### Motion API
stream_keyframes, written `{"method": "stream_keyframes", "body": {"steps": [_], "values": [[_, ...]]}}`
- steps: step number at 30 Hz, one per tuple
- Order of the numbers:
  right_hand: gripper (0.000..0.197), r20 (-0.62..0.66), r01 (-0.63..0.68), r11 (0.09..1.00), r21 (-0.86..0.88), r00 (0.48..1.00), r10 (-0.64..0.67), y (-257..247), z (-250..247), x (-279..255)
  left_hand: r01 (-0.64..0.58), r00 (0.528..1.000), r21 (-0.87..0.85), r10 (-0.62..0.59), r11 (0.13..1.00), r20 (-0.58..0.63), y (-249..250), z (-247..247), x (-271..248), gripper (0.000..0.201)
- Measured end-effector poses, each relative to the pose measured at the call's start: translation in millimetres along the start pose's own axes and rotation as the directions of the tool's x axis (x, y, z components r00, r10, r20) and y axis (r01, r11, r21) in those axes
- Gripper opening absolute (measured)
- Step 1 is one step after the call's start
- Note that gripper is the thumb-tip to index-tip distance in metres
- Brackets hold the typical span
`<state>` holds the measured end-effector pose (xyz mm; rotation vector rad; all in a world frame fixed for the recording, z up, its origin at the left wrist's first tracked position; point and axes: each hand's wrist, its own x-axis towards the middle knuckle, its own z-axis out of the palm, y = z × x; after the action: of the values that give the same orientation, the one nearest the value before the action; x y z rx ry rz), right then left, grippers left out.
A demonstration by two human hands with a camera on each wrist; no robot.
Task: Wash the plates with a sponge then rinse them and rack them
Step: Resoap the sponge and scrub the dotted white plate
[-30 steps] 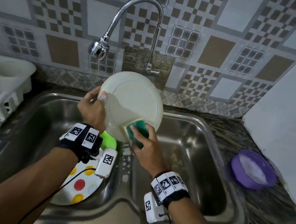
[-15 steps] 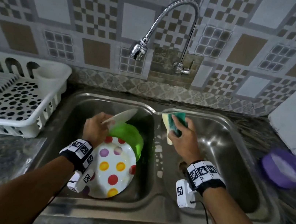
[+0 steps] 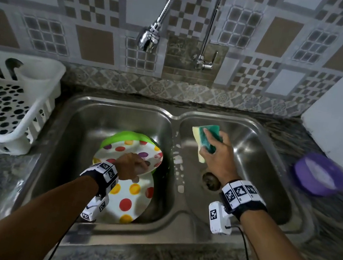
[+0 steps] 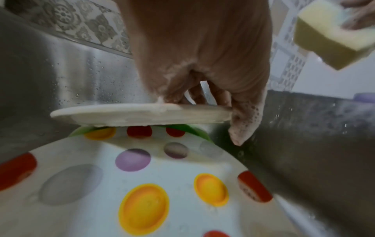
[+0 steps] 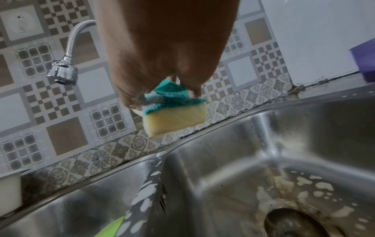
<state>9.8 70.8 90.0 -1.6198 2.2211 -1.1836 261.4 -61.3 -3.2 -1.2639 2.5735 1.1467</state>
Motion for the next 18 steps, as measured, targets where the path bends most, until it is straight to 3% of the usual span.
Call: {"method": "stream_keyframes", "body": {"steps": [3, 6, 11, 13, 16, 18], "values": [[0.051, -0.022, -0.022, 1.0, -0.014, 1.0, 0.021, 10, -6, -3, -0.001, 0.998, 0.18, -0.009, 0.984, 0.058, 1, 7, 1, 0.058], [0.051, -0.027, -0.044, 0.997, -0.061, 0.999, 0.042, 17, -16, -7, 0.027, 0.999, 0.172, -0.035, 0.985, 0.042, -5, 11, 5, 0.059], [0.05, -0.065, -0.064, 0.995, -0.07, 0.996, 0.06, 26, -32, -14, 0.065, 0.994, -0.127, -0.075, 0.99, -0.076, -1, 4, 9, 0.042], [0.051, -0.068, -0.086, 0.994, -0.073, 0.994, 0.081, 30, -37, -14, 0.026, 0.992, -0.273, -0.059, 0.962, -0.115, 12, -6, 8, 0.029], [0.055, -0.091, -0.123, 0.987, -0.107, 0.989, 0.113, 36, -50, -11, -0.031, 0.978, -0.383, -0.051, 0.923, -0.202, 43, -14, 6, 0.026], [0.057, -0.099, -0.163, 0.979, -0.121, 0.983, 0.152, 39, -66, -10, -0.119, 0.963, -0.534, -0.033, 0.837, -0.266, 72, -14, -4, 0.021]]}}
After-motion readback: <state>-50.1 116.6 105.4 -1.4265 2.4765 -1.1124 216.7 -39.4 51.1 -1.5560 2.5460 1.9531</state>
